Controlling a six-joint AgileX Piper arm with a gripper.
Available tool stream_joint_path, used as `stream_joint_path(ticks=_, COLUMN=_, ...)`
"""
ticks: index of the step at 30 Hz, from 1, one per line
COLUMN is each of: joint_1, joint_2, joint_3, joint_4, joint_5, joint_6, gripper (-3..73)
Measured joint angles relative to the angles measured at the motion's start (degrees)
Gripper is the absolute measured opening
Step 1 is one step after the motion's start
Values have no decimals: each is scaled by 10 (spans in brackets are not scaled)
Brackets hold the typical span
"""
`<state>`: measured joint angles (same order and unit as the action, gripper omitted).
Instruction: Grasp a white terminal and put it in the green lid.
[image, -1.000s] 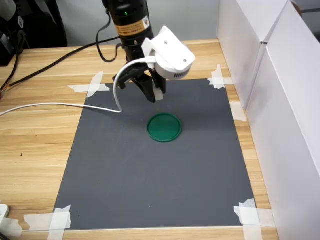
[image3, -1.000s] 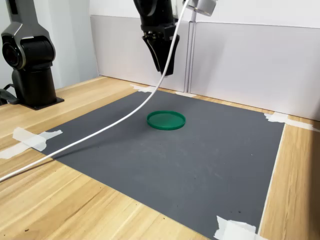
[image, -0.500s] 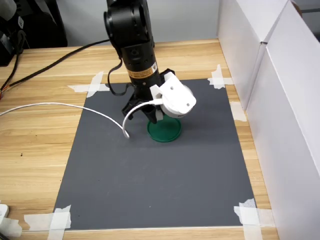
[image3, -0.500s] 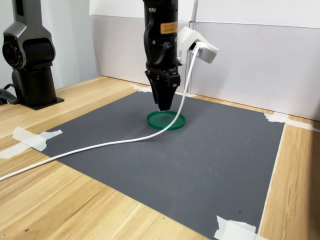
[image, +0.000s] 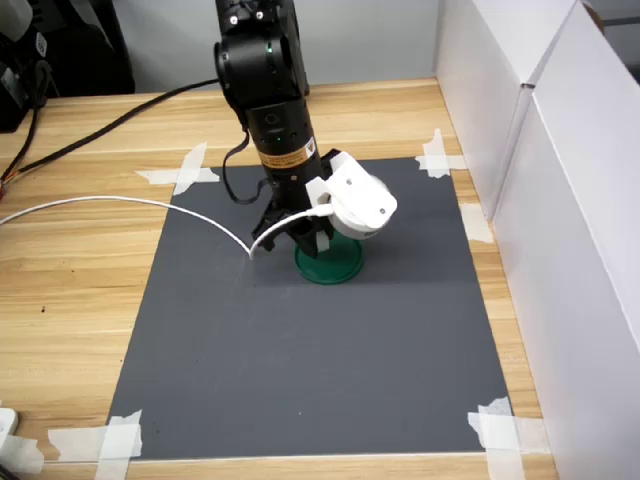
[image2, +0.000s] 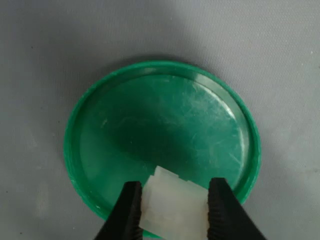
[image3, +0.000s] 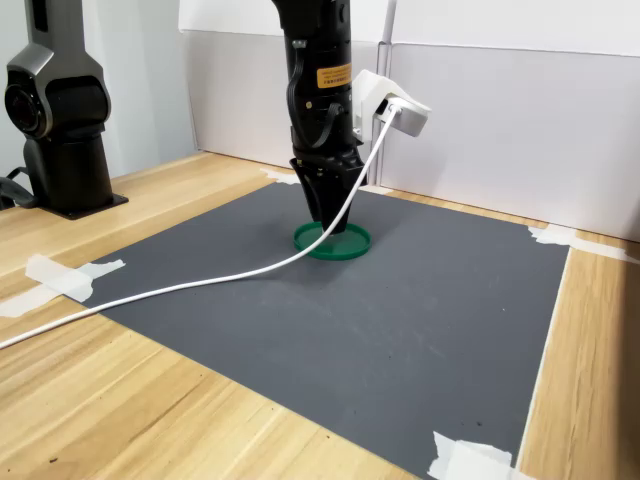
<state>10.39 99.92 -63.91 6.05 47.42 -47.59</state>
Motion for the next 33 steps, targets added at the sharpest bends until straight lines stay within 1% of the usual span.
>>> stream_joint_path(ticks=3, joint_1=0, joint_2=3, joint_3=0, joint_4=-1, joint_5=0, joint_6=-1, gripper=294)
stream_joint_path(ticks=5, joint_1=0, joint_2=3, joint_3=0, joint_4=-1, joint_5=0, joint_6=-1, gripper=309)
stream_joint_path(ticks=7, joint_1=0, joint_2=3, joint_3=0, joint_4=0, joint_5=-2, joint_6=-1, gripper=350)
stream_joint_path(ticks=12, joint_1=0, joint_2=3, joint_3=0, joint_4=2, joint_5=-18, joint_6=10, gripper=520)
stream_joint_path(ticks=14, joint_1=0, joint_2=3, joint_3=0, joint_4=2, joint_5=-20, joint_6=14, gripper=560)
stream_joint_path(ticks=16, joint_1=0, joint_2=-4, joint_3=0, joint_4=4, joint_5=-26, joint_6=17, gripper=581)
stream_joint_path(ticks=20, joint_1=0, joint_2=-51, joint_3=2, joint_4=14, joint_5=-52, joint_6=33, gripper=581)
stream_joint_path(ticks=23, joint_1=0, joint_2=-98, joint_3=3, joint_4=17, joint_5=-72, joint_6=53, gripper=541)
stream_joint_path(ticks=26, joint_1=0, joint_2=-143, joint_3=4, joint_4=17, joint_5=-85, joint_6=69, gripper=452)
stream_joint_path(ticks=30, joint_1=0, joint_2=-204, joint_3=30, joint_4=15, joint_5=-120, joint_6=98, gripper=260)
stream_joint_path(ticks=33, joint_1=0, joint_2=-267, joint_3=84, joint_4=-5, joint_5=-172, joint_6=135, gripper=99)
